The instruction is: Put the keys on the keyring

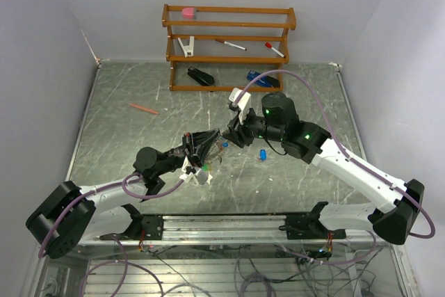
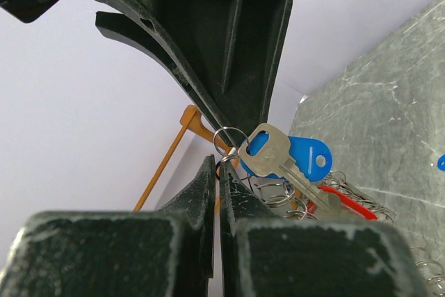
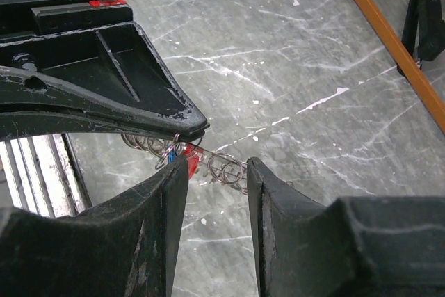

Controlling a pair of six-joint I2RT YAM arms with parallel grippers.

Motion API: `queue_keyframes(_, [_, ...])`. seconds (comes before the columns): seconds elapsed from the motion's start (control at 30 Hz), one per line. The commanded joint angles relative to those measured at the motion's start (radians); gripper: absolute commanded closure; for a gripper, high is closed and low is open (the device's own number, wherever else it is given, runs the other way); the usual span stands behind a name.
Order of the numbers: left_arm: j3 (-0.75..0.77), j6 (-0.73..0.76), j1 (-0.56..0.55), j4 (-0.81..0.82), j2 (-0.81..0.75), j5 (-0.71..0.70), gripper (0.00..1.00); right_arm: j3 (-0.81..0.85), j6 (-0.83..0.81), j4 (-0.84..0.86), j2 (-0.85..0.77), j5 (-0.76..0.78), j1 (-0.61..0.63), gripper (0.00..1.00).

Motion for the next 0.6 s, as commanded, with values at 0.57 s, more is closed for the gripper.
queue_keyframes(0.57, [0.052,-0.030,-0.007,0.015,-0.044,0.005,0.93,0.054,0.050,-0.024,-0.004,-0.028,0.013,0.61])
